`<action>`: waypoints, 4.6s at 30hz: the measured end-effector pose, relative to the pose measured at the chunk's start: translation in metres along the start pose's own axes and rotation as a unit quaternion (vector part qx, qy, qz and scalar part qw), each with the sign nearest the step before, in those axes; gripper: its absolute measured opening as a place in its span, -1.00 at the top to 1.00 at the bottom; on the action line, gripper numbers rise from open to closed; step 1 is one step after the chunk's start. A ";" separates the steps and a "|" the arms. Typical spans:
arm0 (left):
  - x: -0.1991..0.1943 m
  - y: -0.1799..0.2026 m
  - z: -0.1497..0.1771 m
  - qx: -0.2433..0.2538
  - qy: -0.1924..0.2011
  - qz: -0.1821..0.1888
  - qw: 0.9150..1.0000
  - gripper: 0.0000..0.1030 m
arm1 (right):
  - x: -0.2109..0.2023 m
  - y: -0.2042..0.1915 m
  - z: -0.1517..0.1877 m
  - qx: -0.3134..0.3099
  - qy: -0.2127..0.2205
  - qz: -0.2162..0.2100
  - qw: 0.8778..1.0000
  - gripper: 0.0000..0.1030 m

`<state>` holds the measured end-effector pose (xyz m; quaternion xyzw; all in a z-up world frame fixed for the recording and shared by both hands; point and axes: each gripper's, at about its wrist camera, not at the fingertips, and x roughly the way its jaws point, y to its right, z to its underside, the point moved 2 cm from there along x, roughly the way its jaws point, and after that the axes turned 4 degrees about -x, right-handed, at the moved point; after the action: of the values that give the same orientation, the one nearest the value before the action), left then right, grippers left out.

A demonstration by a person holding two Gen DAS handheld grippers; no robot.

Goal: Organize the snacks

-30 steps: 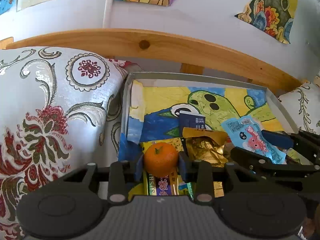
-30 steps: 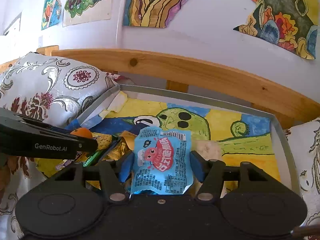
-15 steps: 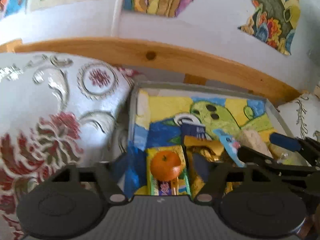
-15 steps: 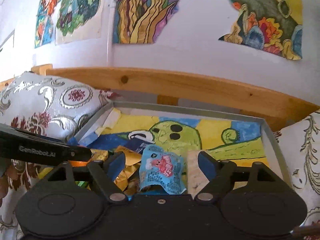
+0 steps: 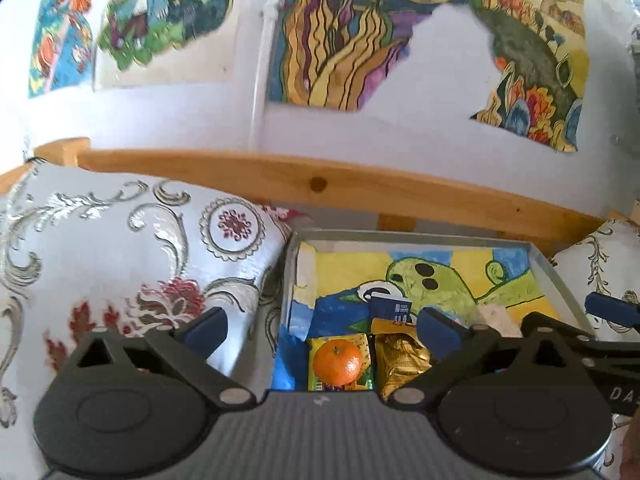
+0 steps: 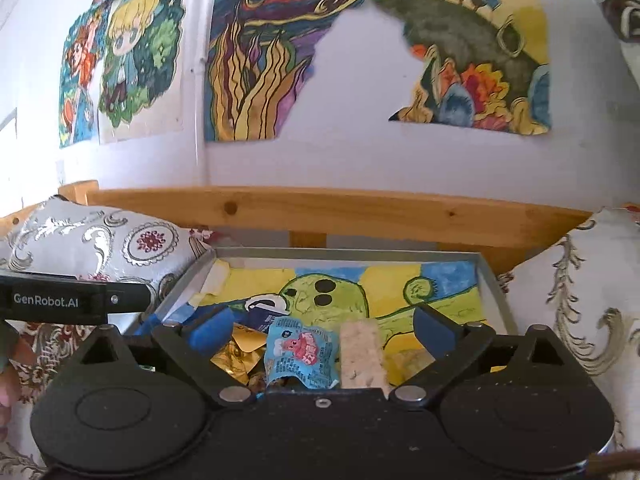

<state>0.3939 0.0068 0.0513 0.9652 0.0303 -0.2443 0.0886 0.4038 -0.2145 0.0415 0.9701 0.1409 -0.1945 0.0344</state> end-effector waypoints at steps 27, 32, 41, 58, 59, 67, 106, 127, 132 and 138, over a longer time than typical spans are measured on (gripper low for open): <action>-0.132 -0.002 0.057 -0.043 0.068 -0.003 0.997 -0.99 | -0.144 -0.015 0.026 0.017 0.033 0.009 0.999 -0.99; -0.154 -0.008 0.073 -0.048 0.074 -0.007 0.996 -0.99 | -0.169 -0.021 0.038 0.022 0.041 0.015 0.999 -0.99; -0.186 -0.023 0.096 -0.054 0.069 -0.012 0.996 -0.99 | -0.202 -0.035 0.057 0.028 0.045 0.022 0.998 -0.99; -0.242 -0.042 0.121 -0.055 0.074 -0.035 0.995 -0.99 | -0.244 -0.064 0.085 0.039 0.049 0.015 0.998 -0.99; -0.243 -0.043 0.123 -0.056 0.073 -0.036 0.995 -0.99 | -0.245 -0.064 0.087 0.041 0.047 0.017 0.998 -0.99; -0.249 -0.048 0.136 -0.059 0.071 -0.039 0.995 -0.99 | -0.253 -0.071 0.101 0.037 0.037 0.030 0.998 -0.99; -0.247 -0.053 0.209 -0.004 0.036 -0.040 0.999 -0.99 | -0.265 -0.090 0.179 0.044 -0.001 0.081 0.996 -0.99; -0.250 -0.043 0.214 0.031 0.038 -0.026 0.998 -0.99 | -0.268 -0.090 0.188 0.053 -0.005 0.085 0.995 -0.99; -0.250 -0.044 0.214 0.030 0.037 -0.025 0.999 -0.99 | -0.268 -0.091 0.189 0.052 -0.007 0.084 0.995 -0.99; -0.250 -0.044 0.214 0.029 0.037 -0.025 0.999 -0.99 | -0.268 -0.090 0.190 0.052 -0.009 0.082 0.995 -0.99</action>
<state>0.0704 0.0062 -0.0216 0.9747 0.0508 -0.2110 0.0527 0.0708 -0.2209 -0.0311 0.9771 0.0497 -0.2071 0.0009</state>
